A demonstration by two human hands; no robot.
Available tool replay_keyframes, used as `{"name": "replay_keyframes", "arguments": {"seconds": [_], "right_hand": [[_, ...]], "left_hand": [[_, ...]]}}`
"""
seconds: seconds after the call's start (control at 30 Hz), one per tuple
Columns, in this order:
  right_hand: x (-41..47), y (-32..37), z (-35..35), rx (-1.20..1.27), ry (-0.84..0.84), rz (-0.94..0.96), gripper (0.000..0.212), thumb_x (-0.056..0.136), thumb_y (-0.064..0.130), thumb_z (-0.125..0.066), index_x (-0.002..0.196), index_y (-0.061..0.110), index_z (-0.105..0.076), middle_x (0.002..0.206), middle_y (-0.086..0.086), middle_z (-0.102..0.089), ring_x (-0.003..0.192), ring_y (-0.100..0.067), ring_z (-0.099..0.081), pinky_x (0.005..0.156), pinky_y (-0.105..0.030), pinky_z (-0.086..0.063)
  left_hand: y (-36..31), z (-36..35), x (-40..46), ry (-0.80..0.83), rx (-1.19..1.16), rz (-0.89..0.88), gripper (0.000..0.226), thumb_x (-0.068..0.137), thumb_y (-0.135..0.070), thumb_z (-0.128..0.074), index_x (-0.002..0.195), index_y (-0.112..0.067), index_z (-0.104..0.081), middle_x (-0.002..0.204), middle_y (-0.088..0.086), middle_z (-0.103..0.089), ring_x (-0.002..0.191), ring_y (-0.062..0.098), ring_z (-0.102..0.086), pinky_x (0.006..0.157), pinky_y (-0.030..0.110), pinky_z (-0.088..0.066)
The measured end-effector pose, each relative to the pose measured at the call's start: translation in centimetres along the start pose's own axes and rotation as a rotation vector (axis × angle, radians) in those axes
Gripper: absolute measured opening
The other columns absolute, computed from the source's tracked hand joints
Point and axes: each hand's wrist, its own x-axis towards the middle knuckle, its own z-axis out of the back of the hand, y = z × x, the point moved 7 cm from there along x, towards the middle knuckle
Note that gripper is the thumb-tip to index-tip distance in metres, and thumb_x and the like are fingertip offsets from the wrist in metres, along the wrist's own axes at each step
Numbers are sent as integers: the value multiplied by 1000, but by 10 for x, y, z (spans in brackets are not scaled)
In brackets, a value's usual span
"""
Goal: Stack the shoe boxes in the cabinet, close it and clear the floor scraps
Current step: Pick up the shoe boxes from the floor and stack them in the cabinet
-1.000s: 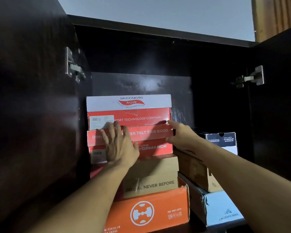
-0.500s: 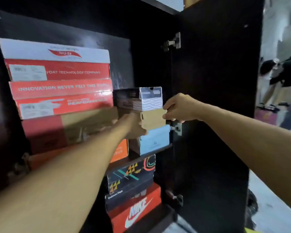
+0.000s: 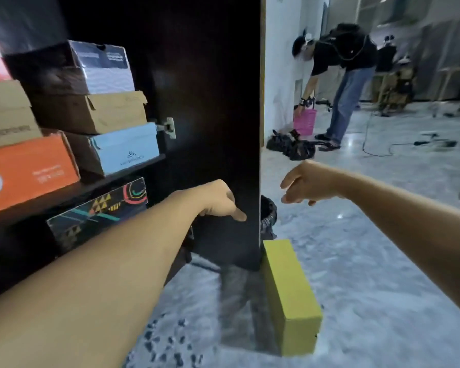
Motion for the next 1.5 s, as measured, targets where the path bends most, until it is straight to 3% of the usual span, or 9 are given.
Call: {"name": "replay_keyframes", "arguments": {"seconds": [0.27,0.37,0.5,0.73,0.87,1.17,1.3,1.4,1.5], "right_hand": [[-14,-137,-129,16,122,-225,49,77,35,-79,120,15,-66,112,-3,-71,98,-20,-68,85,-33,-55],[-18,-159,-184,-12,156,-258,61,79,41,-75,131,14,-58,129,-5,-62,118,-21,-58,96,-33,-47],[-18,-175,-244,-55,166,-360,82,73,58,-70,139,16,-45,137,-7,-49,125,-26,-47,98,-36,-46],[-26,-189,-296,-71,68,-480,95,60,72,-68,130,19,-33,136,-4,-30,119,-34,-44,83,-44,-50],[-32,-209,-294,86,10,-539,89,58,61,-69,129,21,-32,133,-5,-32,114,-36,-47,84,-43,-48],[-88,-293,-256,581,154,-690,73,53,21,-70,120,25,-44,88,-13,-62,61,-22,-54,54,-29,-42],[-121,-328,-250,659,189,-753,67,51,18,-63,116,31,-53,125,-5,-50,79,-28,-63,63,-38,-54],[-136,-349,-250,680,193,-775,64,49,18,-60,110,38,-60,128,3,-51,99,-30,-63,75,-47,-59],[-144,-362,-253,718,168,-792,65,48,19,-58,110,40,-65,127,1,-56,102,-27,-64,78,-51,-59]], "left_hand": [[-10,-159,64,235,-59,-33,27,70,-37,-74,84,-26,-54,88,0,-56,78,20,-50,79,29,-42],[-3,-208,79,276,-75,-7,18,79,-23,-67,97,-22,-61,97,1,-60,80,19,-51,74,25,-41],[12,-255,98,296,-145,44,58,84,-13,-57,140,-22,-46,136,4,-49,119,27,-54,94,34,-48],[19,-294,128,288,-209,38,55,89,-3,-52,142,-15,-44,142,7,-48,121,26,-53,79,29,-46],[26,-305,138,277,-236,58,62,88,-3,-51,147,-17,-37,146,12,-46,128,32,-49,95,36,-47],[29,-319,153,180,-295,93,53,84,-8,-61,135,-9,-46,134,11,-54,121,31,-53,83,29,-45],[27,-345,154,255,-330,112,94,74,-26,-72,152,-18,-21,155,3,-32,134,28,-42,99,37,-46],[23,-369,149,323,-355,155,90,88,-23,-68,155,-15,-9,160,5,-21,143,27,-29,108,35,-36],[18,-387,146,373,-382,153,76,87,-20,-70,150,-17,-27,150,4,-41,132,26,-45,105,34,-40]]}}
